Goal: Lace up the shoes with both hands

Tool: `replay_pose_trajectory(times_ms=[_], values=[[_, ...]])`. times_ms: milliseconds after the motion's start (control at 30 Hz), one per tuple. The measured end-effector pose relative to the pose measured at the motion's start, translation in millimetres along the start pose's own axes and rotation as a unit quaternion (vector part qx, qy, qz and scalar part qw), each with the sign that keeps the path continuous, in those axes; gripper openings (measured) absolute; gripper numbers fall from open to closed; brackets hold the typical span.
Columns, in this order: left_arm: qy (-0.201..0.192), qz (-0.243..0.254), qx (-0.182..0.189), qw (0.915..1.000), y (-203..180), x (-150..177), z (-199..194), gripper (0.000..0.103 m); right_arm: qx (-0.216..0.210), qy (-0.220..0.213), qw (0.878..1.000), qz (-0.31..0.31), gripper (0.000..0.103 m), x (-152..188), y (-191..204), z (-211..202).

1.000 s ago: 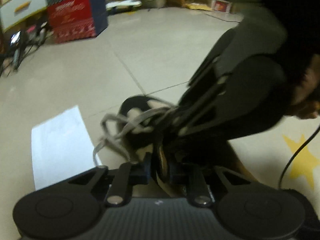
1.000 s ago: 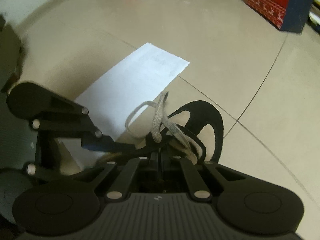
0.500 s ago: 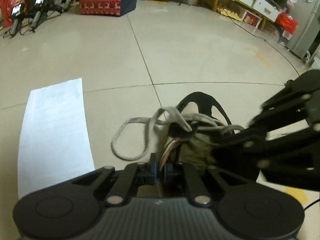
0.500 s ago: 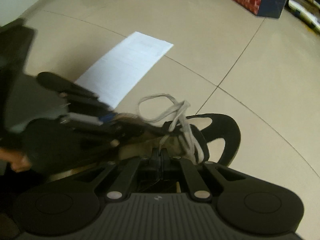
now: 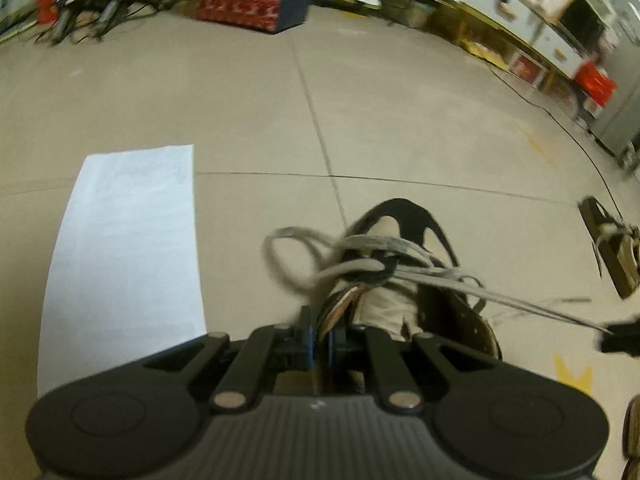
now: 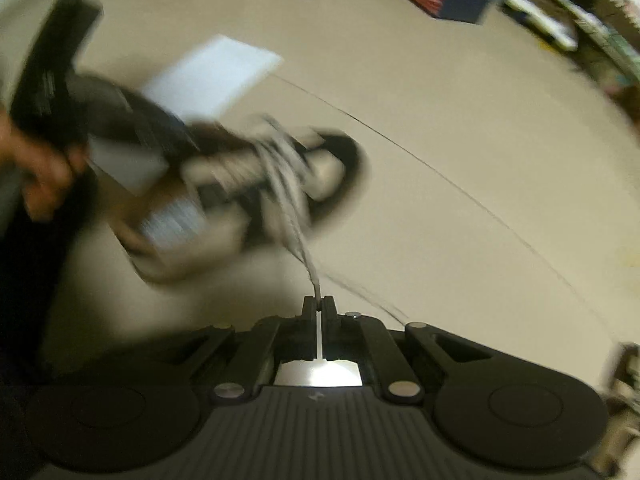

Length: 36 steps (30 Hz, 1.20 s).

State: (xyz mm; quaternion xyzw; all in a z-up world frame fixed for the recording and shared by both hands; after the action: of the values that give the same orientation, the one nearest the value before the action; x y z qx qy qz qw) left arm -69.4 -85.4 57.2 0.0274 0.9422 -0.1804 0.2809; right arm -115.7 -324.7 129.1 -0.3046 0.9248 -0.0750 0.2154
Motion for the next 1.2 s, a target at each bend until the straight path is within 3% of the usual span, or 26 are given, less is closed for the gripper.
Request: replay_pose_trajectory(times_ms=[67,133,200,267,400,433,500,633,700,800,900,967,1100,1167,1200], values=[[-0.004,-0.017,-0.018,0.9997,7,-3,3,0.007,0.066,0.039,0.997,0.006,0.000,29,-19,-7],[-0.008,-0.034,-0.034,0.9988,19,-7,4,0.006,0.138,0.088,0.986,0.018,0.000,67,-46,-15],[-0.012,-0.040,-0.014,0.9990,19,-7,1,0.006,0.138,0.122,0.980,0.075,0.000,100,-74,-30],[-0.015,-0.033,0.006,0.9993,14,-6,0,0.008,0.131,0.111,0.980,0.101,0.000,109,-80,-40],[-0.016,-0.029,0.016,0.9993,7,-8,2,0.009,0.058,-0.015,0.989,0.136,0.007,65,-57,-27],[-0.016,-0.031,0.018,0.9992,8,-8,2,0.010,0.031,-0.047,0.988,0.142,0.021,46,-48,-20],[-0.013,-0.027,0.020,0.9994,7,-9,2,0.011,-0.025,-0.097,0.984,0.147,0.037,9,-32,-6],[-0.007,0.005,0.013,0.9999,3,-12,1,0.020,-0.097,-0.159,0.978,0.093,0.035,-65,7,23],[-0.011,0.016,0.006,0.9998,3,-14,-1,0.032,-0.122,-0.163,0.977,0.060,0.033,-89,19,39],[-0.017,0.045,0.006,0.9988,2,-20,-3,0.040,-0.165,-0.137,0.976,0.027,0.011,-115,26,69],[0.006,0.101,0.019,0.9947,-3,-24,9,0.041,-0.140,-0.125,0.982,-0.020,0.012,-125,31,80],[0.024,0.131,0.040,0.9903,-5,-25,16,0.041,-0.133,-0.115,0.984,-0.044,0.015,-131,32,87],[0.036,0.188,0.039,0.9808,-10,-25,29,0.041,-0.161,-0.081,0.982,-0.061,0.013,-138,42,102],[0.037,0.205,0.041,0.9771,-11,-25,34,0.035,-0.157,-0.067,0.983,-0.062,0.010,-143,46,110],[0.034,0.199,0.036,0.9788,-11,-25,35,0.025,-0.156,-0.065,0.984,-0.057,0.008,-144,47,112]])
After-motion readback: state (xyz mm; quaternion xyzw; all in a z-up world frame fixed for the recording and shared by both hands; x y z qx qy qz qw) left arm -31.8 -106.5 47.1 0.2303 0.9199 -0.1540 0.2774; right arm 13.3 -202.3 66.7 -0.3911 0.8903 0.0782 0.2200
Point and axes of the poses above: each gripper's, at about its wrist camera, not at the fingertips, and z roughly the way its jaws point, y to its left, x to its underside, the point moved 2 cm from there along z, roughly the way its jaws point, and after that the axes turned 7 degrees about x, right-handed, at the moved point
